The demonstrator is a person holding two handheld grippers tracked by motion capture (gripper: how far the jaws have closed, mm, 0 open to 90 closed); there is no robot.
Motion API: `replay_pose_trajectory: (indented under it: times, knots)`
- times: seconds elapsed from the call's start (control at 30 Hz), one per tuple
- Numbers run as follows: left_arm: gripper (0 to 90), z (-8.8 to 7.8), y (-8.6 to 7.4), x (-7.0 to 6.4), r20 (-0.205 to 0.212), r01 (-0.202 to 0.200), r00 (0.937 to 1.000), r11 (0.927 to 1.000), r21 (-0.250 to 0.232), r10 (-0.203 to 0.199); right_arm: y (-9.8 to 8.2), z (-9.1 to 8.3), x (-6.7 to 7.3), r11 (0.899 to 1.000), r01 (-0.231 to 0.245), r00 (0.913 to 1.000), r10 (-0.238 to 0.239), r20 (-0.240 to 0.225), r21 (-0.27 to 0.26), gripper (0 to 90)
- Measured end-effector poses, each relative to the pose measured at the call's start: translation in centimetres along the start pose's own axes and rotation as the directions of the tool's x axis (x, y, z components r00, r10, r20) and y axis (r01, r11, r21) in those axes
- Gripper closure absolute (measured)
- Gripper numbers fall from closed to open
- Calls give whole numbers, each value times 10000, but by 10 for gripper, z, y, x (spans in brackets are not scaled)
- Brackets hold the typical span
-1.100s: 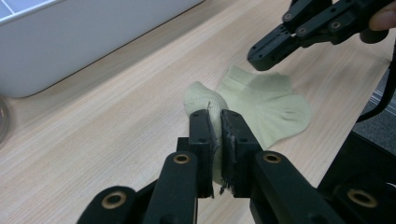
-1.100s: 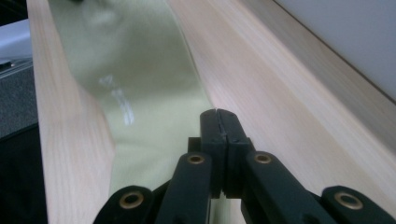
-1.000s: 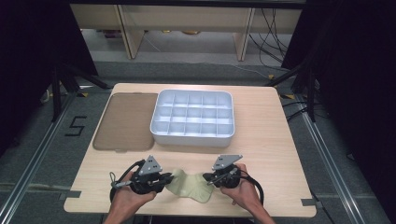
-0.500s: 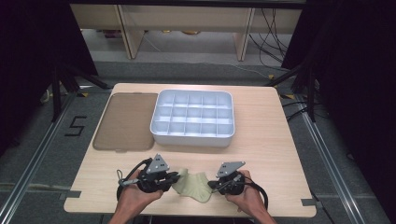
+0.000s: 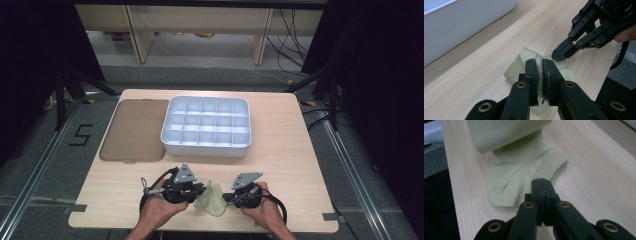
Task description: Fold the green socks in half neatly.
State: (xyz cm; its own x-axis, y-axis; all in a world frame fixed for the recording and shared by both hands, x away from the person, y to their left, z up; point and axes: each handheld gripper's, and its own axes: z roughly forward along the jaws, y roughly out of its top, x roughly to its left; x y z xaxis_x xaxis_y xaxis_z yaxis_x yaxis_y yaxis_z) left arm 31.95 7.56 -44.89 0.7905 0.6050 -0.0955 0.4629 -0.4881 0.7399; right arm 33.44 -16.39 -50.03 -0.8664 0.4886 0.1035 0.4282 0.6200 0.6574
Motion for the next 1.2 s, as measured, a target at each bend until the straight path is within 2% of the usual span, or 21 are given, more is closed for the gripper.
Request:
replay_pose_trajectory:
  times: [0.03,0.33,0.4,0.47,0.5,0.53,0.6,0.73,0.77,0.8,0.87,0.9,0.93,1.0,1.03,1.1,1.17,1.2]
  knots:
    - [826,2,0,0,20,-124,9999,9999,51,124,0,0,0,10000,2,10000,-2,13,-1,900]
    - [816,20,-3,-6,57,-68,10000,9990,446,65,-1,0,-2,9997,-189,9998,187,-100,-127,900]
    - [816,22,-3,-6,85,-149,9999,9989,450,145,-1,0,-2,9998,-157,9998,155,-128,-126,900]
    - [816,26,-2,-7,102,-57,9999,9989,457,52,-1,0,-2,9997,-183,9998,181,-118,-141,900]
    - [816,27,-1,-7,107,-98,9999,9988,476,93,-1,0,-3,9998,-7,10000,6,-69,-176,900]
    - [816,28,-1,-7,152,-140,9998,9988,471,133,-2,0,-1,9998,-157,9998,156,-129,-128,900]
    - [814,31,0,-9,122,-102,9999,9989,463,96,-2,0,-2,9998,-155,9998,153,-134,-144,900]
    - [809,36,1,-12,254,-206,9995,9987,460,195,-2,0,-3,9998,-60,9999,59,-95,-194,900]
    - [808,38,1,-14,259,-130,9996,9988,462,118,-2,0,-4,9995,104,9999,-107,-123,-295,896]
    - [804,39,1,-15,305,-193,9994,9988,448,180,-2,-1,-4,9995,-49,9999,45,-146,-304,894]
    - [794,41,0,-16,413,-250,9989,9987,443,232,-1,-5,-5,9991,-63,9999,57,-128,-427,893]
    - [786,41,0,-17,431,-198,9989,9989,428,180,-2,-7,-6,9988,-36,10000,33,-68,-498,893]
    - [775,42,1,-17,479,-349,9983,9984,439,328,-2,-10,-7,9985,-137,9999,135,-43,-530,893]
    - [754,43,0,-19,670,-285,9974,9988,402,258,-3,-14,-9,9975,-154,9999,153,-30,-690,893]
    - [735,43,1,-18,819,-485,9956,9978,457,446,-4,-16,-11,9968,-184,9998,185,5,-773,893]
    - [689,45,1,-20,884,-123,9960,9993,340,93,-5,-19,-12,9964,-297,9995,305,82,-796,890]
    - [648,43,2,-19,1039,-298,9942,9990,334,262,-6,-22,-13,9956,-330,9994,338,84,-877,889]
    - [615,44,2,-20,1104,24,9939,9999,141,-40,-6,-23,-14,9954,-304,9994,317,135,-910,888]
